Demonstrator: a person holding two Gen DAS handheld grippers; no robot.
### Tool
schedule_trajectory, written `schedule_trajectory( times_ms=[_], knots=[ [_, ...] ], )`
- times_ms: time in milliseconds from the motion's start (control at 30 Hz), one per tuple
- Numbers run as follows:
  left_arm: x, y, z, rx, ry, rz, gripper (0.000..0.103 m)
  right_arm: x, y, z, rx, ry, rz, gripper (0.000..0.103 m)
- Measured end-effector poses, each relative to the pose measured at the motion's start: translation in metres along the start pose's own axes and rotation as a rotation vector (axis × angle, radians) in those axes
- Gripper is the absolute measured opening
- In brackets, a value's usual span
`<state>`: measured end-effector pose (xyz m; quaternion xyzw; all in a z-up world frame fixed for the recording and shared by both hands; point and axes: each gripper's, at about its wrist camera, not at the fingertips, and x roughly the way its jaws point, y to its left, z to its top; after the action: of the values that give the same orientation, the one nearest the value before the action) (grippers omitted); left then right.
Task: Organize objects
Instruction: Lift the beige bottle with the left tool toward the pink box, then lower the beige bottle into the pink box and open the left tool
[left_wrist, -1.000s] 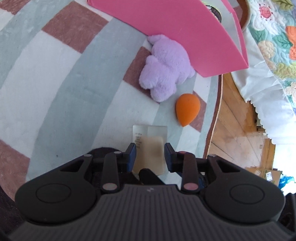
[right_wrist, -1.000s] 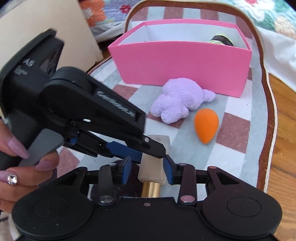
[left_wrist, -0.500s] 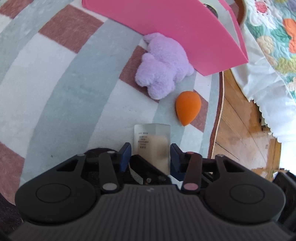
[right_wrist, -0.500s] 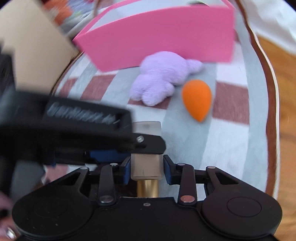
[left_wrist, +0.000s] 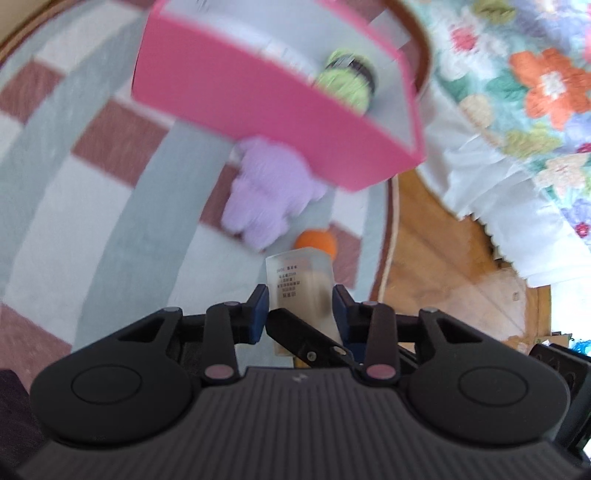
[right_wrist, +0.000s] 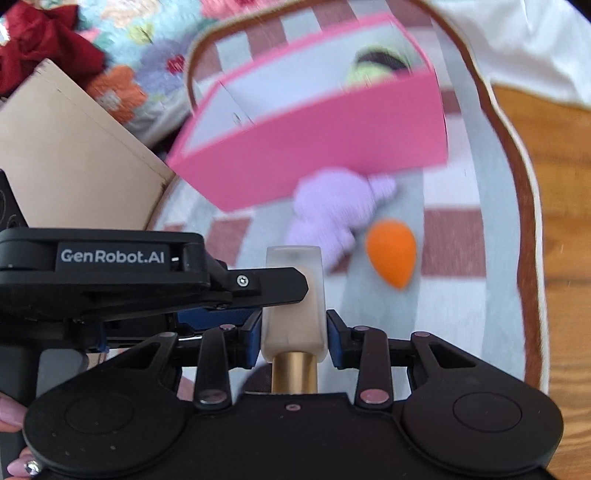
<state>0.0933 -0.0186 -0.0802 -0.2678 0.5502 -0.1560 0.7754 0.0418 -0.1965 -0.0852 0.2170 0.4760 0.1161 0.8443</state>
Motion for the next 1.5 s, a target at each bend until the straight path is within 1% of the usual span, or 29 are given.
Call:
schedule_trajectory(
  times_ms=[133, 267, 500, 567, 667, 800, 900, 1000, 1267, 1367, 1433, 1500],
  knots=[
    [-0.034, -0.016, 0.015, 0.048, -0.082, -0.015, 0.036, -0.02, 0.021, 0.021, -0.053, -0.067, 0.018, 0.04],
    [-0.064, -0.027, 0.038, 0.069, -0.162, -0.018, 0.036, -0.03, 0.045, 0.051, -0.108, -0.113, 0.042, 0.04],
    [-0.11, -0.033, 0.101, 0.036, -0.259, -0.055, 0.036, -0.037, 0.095, 0.112, -0.218, -0.174, 0.052, 0.04],
    [-0.118, -0.037, 0.119, 0.041, -0.288, -0.048, 0.036, -0.037, 0.107, 0.13, -0.231, -0.185, 0.057, 0.04],
    [-0.12, -0.044, 0.143, 0.066, -0.326, -0.016, 0.037, -0.031, 0.123, 0.154, -0.265, -0.201, 0.047, 0.04],
    [-0.104, -0.043, 0.17, 0.081, -0.339, 0.008, 0.038, -0.011, 0.127, 0.179, -0.267, -0.195, 0.033, 0.04],
    [-0.084, -0.039, 0.186, 0.094, -0.334, 0.016, 0.038, 0.008, 0.118, 0.191, -0.243, -0.196, 0.029, 0.04],
    [-0.059, -0.036, 0.195, 0.118, -0.314, 0.046, 0.038, 0.03, 0.104, 0.197, -0.204, -0.188, 0.037, 0.04],
    [0.003, -0.026, 0.217, 0.151, -0.233, 0.111, 0.038, 0.086, 0.062, 0.196, -0.061, -0.165, 0.036, 0.04],
    [0.023, -0.024, 0.222, 0.185, -0.204, 0.135, 0.038, 0.103, 0.05, 0.195, -0.021, -0.161, 0.025, 0.04],
    [0.034, -0.021, 0.224, 0.193, -0.182, 0.143, 0.038, 0.113, 0.043, 0.194, 0.013, -0.149, 0.024, 0.04],
    [0.044, -0.014, 0.227, 0.174, -0.153, 0.142, 0.038, 0.122, 0.039, 0.192, 0.025, -0.135, 0.013, 0.04]
  ],
)
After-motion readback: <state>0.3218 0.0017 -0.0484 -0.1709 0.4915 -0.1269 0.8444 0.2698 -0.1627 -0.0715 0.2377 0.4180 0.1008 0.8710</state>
